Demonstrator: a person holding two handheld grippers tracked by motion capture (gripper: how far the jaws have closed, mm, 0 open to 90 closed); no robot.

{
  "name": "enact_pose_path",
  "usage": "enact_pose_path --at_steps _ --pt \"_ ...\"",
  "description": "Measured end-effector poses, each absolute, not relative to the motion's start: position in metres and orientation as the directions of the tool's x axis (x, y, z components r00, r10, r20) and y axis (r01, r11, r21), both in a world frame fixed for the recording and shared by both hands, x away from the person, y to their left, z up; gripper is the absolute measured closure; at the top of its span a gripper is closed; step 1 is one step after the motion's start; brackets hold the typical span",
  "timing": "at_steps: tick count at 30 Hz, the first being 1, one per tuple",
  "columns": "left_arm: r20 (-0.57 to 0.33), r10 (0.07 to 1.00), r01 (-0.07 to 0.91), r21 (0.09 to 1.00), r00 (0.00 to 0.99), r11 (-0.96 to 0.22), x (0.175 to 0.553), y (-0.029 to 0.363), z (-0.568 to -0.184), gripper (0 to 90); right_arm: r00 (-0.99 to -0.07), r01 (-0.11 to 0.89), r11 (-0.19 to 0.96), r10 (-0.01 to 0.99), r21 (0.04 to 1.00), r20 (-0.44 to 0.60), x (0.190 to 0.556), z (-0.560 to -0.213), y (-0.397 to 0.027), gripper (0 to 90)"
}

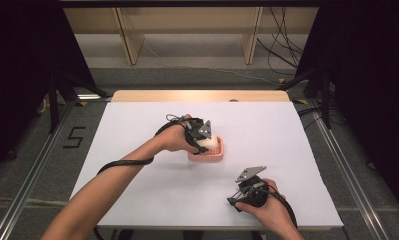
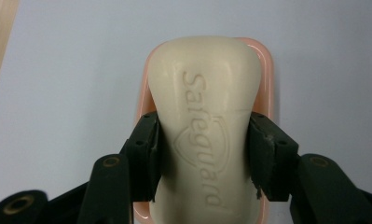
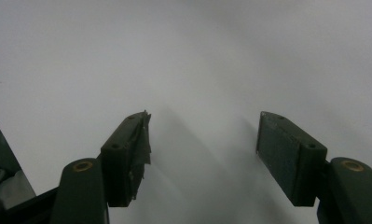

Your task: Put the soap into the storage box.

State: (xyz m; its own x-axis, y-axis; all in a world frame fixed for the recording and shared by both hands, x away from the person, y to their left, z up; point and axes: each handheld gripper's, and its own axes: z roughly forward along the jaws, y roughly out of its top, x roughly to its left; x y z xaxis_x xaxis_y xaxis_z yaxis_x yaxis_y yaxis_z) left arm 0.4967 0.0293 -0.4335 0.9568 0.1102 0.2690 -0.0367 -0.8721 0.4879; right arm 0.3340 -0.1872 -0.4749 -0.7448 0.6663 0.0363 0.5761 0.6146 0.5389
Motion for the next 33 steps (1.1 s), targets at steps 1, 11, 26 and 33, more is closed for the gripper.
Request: enact_pose_path --at_steps 1,11,26,33 --pt "0.269 0.110 -0.037 0.488 0.957 -0.872 0.497 0.029 -0.433 49.2 -0.745 0.576 0.615 0.666 0.539 0.036 0.334 -0.475 -0.187 35.5" --pt "0.262 0.125 -0.018 0.484 0.957 -0.875 0.500 0.029 -0.438 49.2 -0.745 0.576 0.614 0.667 0.540 0.036 0.334 -0.475 -0.187 35.5" --pt "0.241 0.147 0.010 0.489 0.959 -0.872 0.502 0.028 -0.444 49.1 -0.744 0.576 0.614 0.667 0.540 0.036 0.334 -0.475 -0.188 35.5" --pt "0.241 0.146 0.012 0.483 0.959 -0.876 0.503 0.027 -0.446 49.1 -0.744 0.576 0.614 0.667 0.540 0.035 0.334 -0.475 -0.188 35.5"
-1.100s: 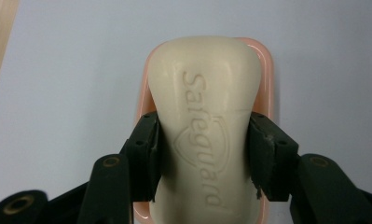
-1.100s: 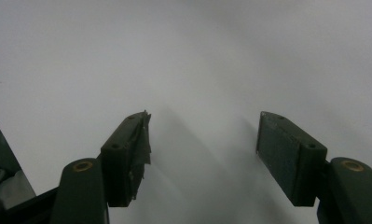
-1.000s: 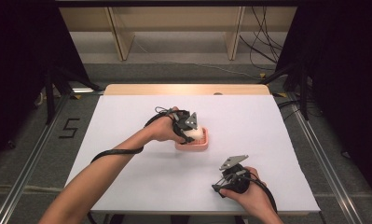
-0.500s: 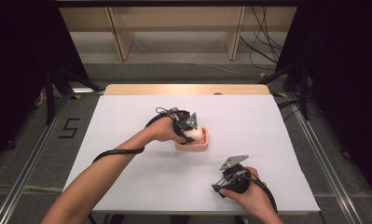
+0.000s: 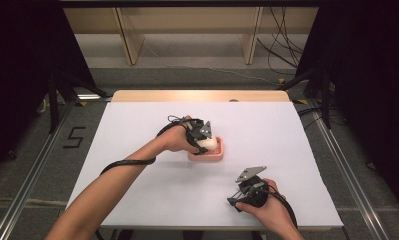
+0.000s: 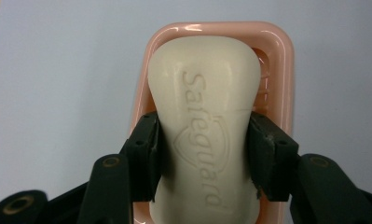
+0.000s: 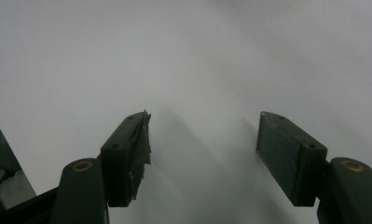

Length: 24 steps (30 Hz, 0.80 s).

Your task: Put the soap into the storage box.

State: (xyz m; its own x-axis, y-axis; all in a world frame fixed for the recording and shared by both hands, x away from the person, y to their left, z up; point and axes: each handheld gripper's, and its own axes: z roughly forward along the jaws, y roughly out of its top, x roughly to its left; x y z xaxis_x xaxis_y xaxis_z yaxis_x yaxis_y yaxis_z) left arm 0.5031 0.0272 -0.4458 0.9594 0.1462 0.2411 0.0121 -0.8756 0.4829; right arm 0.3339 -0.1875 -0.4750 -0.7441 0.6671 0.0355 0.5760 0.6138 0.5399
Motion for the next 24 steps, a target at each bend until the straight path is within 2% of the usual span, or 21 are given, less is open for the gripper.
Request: enact_pose_path --at_steps 16,24 --pt "0.230 0.150 0.030 0.456 0.962 -0.890 0.504 0.023 -0.448 47.5 -0.742 0.580 0.612 0.669 0.537 0.038 0.334 -0.475 -0.187 35.3" --pt "0.203 0.177 0.055 0.495 0.963 -0.867 0.501 0.025 -0.436 42.5 -0.745 0.577 0.615 0.666 0.537 0.037 0.334 -0.475 -0.187 35.1"
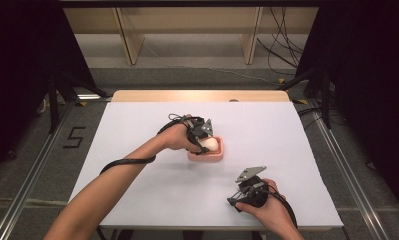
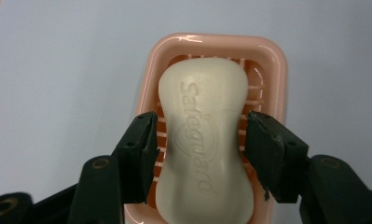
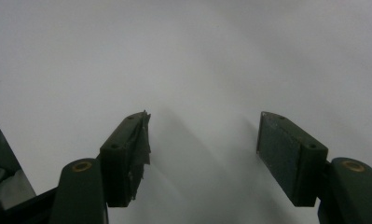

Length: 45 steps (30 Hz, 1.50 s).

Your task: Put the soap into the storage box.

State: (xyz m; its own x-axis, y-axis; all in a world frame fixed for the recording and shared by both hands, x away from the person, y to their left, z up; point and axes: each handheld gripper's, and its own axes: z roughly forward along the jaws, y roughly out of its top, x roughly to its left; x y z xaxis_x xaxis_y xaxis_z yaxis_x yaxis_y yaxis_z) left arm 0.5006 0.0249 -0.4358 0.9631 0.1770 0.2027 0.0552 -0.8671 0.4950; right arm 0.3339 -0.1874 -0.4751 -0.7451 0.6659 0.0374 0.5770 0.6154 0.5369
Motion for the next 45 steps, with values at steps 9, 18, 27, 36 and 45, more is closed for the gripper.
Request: enact_pose_path --at_steps 9,18,27,36,45 --pt "0.194 0.205 0.071 0.537 0.959 -0.841 0.485 0.033 -0.426 38.7 -0.745 0.577 0.614 0.666 0.538 0.038 0.334 -0.475 -0.188 35.0" --pt "0.199 0.284 0.118 0.586 0.938 -0.801 0.462 0.056 -0.415 36.9 -0.739 0.583 0.612 0.673 0.534 0.036 0.333 -0.474 -0.188 34.8" --pt "0.203 0.349 0.157 0.616 0.915 -0.772 0.431 0.094 -0.412 36.5 -0.744 0.579 0.616 0.668 0.535 0.036 0.334 -0.475 -0.187 34.5" --pt "0.171 0.401 0.205 0.646 0.900 -0.735 0.390 0.137 -0.432 35.7 -0.737 0.589 0.610 0.674 0.529 0.043 0.332 -0.473 -0.187 34.1" --pt "0.125 0.469 0.284 0.653 0.874 -0.702 0.359 0.177 -0.469 35.7 -0.740 0.589 0.614 0.671 0.525 0.045 0.332 -0.474 -0.185 34.1"
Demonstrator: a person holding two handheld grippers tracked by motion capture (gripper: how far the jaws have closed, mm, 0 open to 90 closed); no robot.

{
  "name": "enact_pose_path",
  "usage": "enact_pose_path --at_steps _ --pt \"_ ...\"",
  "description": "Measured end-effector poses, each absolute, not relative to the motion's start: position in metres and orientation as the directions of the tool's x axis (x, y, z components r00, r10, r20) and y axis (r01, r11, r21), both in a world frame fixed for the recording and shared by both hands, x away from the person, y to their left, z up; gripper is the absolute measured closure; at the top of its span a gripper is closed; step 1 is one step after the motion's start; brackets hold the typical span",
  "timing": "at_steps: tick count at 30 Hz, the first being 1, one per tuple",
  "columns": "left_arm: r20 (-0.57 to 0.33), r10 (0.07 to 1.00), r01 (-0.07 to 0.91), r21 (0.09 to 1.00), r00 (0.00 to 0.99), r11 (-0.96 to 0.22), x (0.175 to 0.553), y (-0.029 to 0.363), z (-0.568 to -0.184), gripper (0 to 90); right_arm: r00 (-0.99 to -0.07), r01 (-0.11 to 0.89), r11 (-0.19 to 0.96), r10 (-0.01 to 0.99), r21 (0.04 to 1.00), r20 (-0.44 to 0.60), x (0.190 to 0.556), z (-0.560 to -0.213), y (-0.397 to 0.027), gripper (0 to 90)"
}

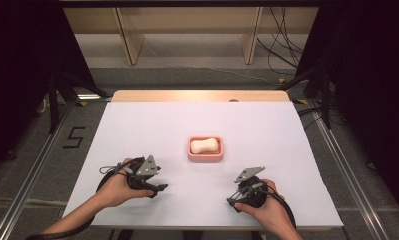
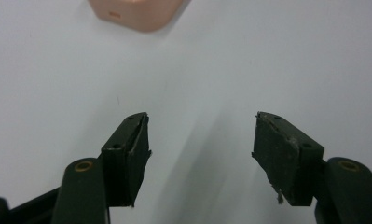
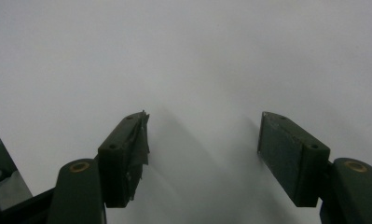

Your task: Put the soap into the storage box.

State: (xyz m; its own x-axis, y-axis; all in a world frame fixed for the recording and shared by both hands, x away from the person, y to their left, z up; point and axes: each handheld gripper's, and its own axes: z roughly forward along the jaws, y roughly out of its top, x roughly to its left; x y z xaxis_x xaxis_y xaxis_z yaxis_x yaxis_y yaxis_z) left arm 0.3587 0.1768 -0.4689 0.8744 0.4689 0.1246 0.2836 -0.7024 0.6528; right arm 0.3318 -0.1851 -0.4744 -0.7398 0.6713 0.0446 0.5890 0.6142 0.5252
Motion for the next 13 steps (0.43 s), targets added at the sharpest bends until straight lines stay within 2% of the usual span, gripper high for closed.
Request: enact_pose_path --at_steps 4,13 --pt "0.097 0.505 0.316 0.675 0.858 -0.667 0.342 0.190 -0.479 36.2 -0.728 0.604 0.606 0.683 0.518 0.050 0.330 -0.475 -0.181 34.0" --pt "0.133 0.517 0.296 0.690 0.846 -0.661 0.329 0.192 -0.475 35.7 -0.749 0.577 0.624 0.662 0.527 0.035 0.330 -0.474 -0.183 34.0"
